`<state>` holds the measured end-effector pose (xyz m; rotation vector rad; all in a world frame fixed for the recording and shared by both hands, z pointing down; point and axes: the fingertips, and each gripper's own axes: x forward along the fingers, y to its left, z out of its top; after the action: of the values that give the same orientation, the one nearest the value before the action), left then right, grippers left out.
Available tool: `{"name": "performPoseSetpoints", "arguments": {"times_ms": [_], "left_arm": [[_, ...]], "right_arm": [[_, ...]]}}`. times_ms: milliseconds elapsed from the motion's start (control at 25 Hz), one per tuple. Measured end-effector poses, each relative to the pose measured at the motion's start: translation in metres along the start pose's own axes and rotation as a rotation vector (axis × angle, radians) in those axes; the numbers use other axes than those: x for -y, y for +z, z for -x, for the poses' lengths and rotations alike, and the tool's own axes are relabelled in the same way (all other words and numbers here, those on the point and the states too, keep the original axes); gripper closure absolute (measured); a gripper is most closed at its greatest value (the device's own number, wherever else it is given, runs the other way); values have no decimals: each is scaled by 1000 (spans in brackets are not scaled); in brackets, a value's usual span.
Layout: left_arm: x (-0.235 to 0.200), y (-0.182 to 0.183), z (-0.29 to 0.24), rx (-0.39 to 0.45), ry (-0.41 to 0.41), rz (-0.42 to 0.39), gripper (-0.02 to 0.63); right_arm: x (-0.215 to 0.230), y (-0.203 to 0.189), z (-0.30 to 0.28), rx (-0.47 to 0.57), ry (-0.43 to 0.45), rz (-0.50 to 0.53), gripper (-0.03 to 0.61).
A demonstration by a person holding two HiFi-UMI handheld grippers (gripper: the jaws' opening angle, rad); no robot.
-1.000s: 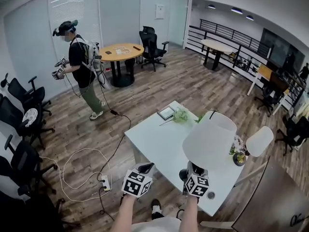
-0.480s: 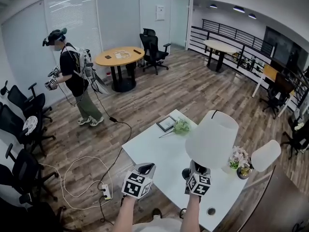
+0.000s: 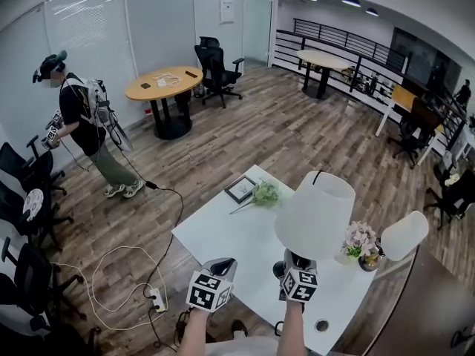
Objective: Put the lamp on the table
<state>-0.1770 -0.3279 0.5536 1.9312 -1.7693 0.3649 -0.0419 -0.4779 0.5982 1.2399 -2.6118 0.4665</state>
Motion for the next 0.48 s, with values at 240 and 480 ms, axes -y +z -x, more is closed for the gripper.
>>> {"name": "performPoseSetpoints", "arguments": {"times_ms": [240,480], "left_arm": [[2,3,-24,-26,-103,-38,614],[-1,7,-53,-87,-270,-143,614]], "right_arm": [[14,-16,3,2,-101,-73,408],[12,-30,12,32,-255,-172,408]]}}
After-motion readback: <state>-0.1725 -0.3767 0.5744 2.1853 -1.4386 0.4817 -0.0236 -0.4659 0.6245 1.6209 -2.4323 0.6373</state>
